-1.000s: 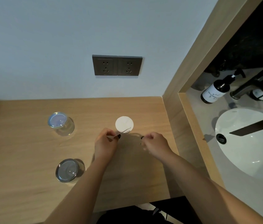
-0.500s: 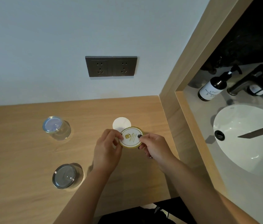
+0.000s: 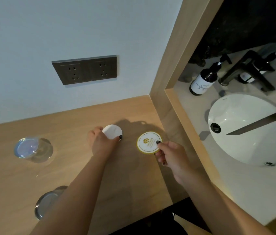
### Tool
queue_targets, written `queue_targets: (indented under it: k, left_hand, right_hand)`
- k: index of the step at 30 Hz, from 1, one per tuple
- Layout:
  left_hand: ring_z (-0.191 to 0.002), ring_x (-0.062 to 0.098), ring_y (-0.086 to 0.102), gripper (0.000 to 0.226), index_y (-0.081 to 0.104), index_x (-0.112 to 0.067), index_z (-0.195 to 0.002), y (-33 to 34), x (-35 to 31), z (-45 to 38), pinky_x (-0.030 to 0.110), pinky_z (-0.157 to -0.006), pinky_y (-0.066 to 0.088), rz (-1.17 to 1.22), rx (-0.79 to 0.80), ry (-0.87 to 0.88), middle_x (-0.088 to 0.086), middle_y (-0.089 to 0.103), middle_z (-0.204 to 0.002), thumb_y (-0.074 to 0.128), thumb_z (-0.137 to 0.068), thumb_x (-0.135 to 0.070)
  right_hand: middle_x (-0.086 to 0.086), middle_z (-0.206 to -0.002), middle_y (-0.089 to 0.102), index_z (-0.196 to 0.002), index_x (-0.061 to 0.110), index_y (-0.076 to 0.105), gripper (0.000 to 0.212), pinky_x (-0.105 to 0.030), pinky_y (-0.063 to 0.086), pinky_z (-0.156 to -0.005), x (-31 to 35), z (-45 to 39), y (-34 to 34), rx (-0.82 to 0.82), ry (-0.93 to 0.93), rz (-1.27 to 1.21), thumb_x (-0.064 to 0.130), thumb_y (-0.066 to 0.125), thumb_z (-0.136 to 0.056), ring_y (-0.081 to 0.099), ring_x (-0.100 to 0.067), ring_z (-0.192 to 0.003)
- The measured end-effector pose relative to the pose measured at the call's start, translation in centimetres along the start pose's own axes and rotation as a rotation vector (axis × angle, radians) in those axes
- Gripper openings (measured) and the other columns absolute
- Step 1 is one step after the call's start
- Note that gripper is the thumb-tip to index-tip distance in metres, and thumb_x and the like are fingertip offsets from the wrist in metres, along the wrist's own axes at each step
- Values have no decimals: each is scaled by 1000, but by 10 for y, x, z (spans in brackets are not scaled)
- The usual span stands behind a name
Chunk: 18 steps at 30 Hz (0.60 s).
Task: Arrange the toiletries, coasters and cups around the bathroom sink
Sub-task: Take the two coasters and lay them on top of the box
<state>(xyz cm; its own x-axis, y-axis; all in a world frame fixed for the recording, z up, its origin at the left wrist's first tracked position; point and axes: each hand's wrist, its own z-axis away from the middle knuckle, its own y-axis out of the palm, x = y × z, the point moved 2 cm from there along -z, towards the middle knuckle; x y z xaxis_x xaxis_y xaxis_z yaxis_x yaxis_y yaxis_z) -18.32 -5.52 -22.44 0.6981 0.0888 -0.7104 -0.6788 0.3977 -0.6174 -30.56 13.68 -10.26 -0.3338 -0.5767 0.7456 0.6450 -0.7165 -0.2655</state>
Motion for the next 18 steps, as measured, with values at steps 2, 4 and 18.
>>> queue_targets:
  k: [2, 4, 18]
  left_hand:
    - [-118, 32, 47, 84, 43, -13, -127, 5, -2, -5, 46, -99, 44, -40, 29, -10, 9, 40, -130, 86, -58, -32]
    - [-120, 31, 44, 85, 43, -13, -128, 7, -4, -8, 45, -100, 42, -60, 45, -26, 10, 40, -130, 88, -58, -31]
    - [-84, 23, 60, 11, 68, -24, -77, -13, -30, 33, 34, -71, 46, 220, 31, 113, 4, 67, -87, 66, -83, -33]
  right_hand:
    - [-2, -63, 63, -79, 14, 64, 16, -24, 37, -52, -4, 0, 1, 1, 19, 8, 18, 57, -93, 50, -11, -47]
    - [-1, -63, 63, -80, 13, 65, 16, -24, 38, -53, -5, 0, 1, 10, 20, 17, 18, 57, -93, 51, -9, -46]
    - [-4, -67, 68, -84, 12, 65, 16, -21, 43, -52, -6, 12, -15, 34, -20, -13, 19, 55, -95, 59, -7, -50]
